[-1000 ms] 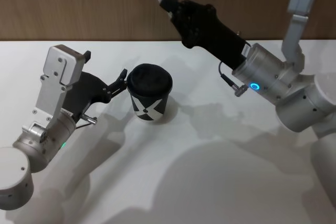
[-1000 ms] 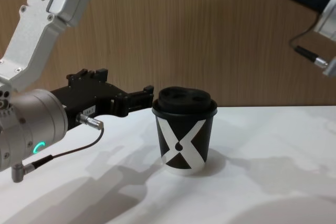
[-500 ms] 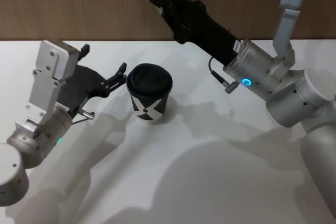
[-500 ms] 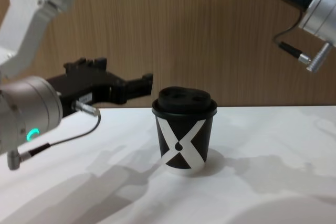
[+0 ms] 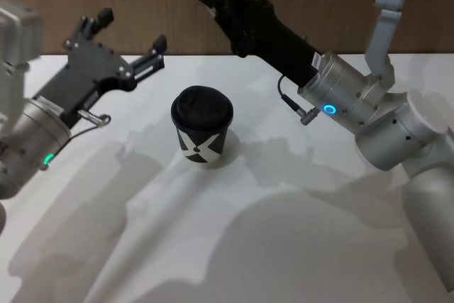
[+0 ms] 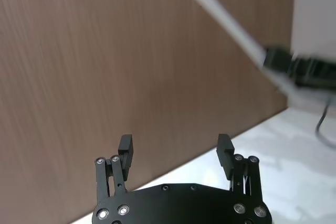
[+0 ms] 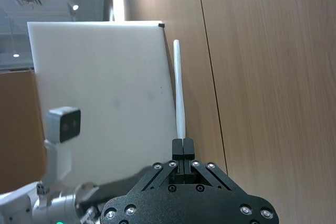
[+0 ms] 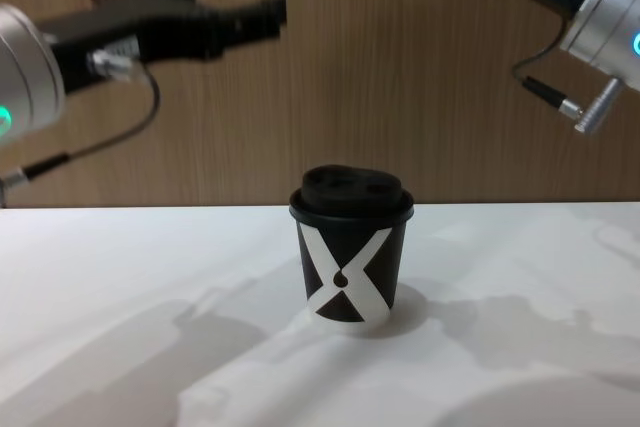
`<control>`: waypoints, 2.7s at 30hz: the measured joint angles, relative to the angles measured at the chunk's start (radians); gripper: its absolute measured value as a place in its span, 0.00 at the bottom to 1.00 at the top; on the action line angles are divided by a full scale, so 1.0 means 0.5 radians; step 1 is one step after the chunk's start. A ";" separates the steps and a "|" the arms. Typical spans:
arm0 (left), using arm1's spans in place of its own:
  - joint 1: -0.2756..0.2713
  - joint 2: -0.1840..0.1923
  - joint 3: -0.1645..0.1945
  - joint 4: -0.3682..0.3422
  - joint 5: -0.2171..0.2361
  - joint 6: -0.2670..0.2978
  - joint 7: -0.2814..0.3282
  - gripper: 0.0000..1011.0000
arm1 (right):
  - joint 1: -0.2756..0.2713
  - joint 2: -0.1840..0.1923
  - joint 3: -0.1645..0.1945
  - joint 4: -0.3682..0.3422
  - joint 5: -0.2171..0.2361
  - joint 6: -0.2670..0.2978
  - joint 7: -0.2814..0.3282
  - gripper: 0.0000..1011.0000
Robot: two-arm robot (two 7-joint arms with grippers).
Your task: Pick up the straw with one hand, pass it to the other hand, and insert it into the cup.
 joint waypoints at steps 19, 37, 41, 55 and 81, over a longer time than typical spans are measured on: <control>-0.023 0.017 -0.261 -0.173 -0.721 0.043 -0.392 0.99 | 0.007 -0.005 -0.005 0.010 0.007 0.003 0.005 0.00; -0.099 -0.054 -0.261 -0.065 -1.162 0.218 -0.513 0.99 | 0.009 -0.006 -0.005 0.012 0.009 0.003 0.007 0.00; -0.123 -0.073 -0.242 -0.022 -1.228 0.251 -0.535 0.99 | 0.009 -0.006 -0.005 0.012 0.010 0.003 0.007 0.00; -0.235 -0.155 -0.160 0.128 -1.449 0.355 -0.683 0.99 | 0.009 -0.006 -0.005 0.012 0.010 0.003 0.007 0.00; -0.396 -0.255 -0.058 0.313 -1.570 0.355 -0.764 0.99 | 0.009 -0.006 -0.005 0.012 0.009 0.003 0.007 0.00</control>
